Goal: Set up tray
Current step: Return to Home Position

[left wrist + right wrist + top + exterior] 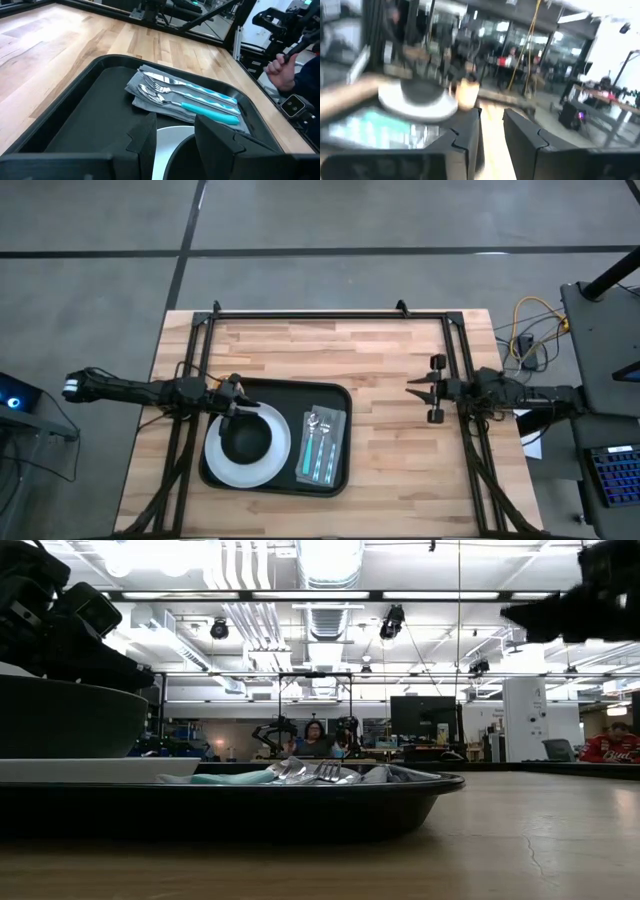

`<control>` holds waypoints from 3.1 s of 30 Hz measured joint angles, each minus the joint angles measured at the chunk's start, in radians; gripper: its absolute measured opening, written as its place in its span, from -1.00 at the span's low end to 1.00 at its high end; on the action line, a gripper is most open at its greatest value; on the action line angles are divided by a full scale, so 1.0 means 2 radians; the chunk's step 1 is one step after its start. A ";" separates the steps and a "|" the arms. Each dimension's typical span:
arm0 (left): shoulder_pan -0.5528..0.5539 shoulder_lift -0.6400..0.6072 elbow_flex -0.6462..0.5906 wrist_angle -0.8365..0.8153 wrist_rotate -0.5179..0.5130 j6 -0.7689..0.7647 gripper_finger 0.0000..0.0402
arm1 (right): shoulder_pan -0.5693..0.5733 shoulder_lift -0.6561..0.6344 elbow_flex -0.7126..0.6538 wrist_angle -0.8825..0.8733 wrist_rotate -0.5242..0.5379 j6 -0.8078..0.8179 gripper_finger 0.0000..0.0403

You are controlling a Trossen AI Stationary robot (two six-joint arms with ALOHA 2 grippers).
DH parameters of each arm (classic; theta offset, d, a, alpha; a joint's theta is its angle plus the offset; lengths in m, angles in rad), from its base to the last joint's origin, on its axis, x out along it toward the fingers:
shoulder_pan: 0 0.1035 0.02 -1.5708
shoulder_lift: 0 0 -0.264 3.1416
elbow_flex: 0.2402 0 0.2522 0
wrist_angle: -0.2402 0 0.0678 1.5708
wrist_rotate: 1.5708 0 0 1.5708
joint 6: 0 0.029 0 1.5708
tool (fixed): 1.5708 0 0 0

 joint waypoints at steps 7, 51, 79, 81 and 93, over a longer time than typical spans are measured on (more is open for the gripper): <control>0.000 0.003 0.000 0.000 0.000 0.000 -0.43 | 0.000 0.014 0.000 -0.058 0.035 -0.037 -0.66; 0.000 0.006 0.000 0.000 0.000 0.000 -0.43 | 0.000 0.055 0.000 -0.057 0.040 -0.068 -0.59; 0.000 0.006 0.000 0.000 0.000 0.000 -0.43 | 0.000 0.055 0.000 -0.057 0.040 -0.068 -0.60; 0.000 0.006 0.000 0.000 0.000 0.000 -0.43 | 0.000 0.055 0.000 -0.057 0.040 -0.068 -0.59; 0.000 0.006 0.000 0.000 0.000 0.000 -0.43 | 0.000 0.055 0.000 -0.057 0.040 -0.068 -0.62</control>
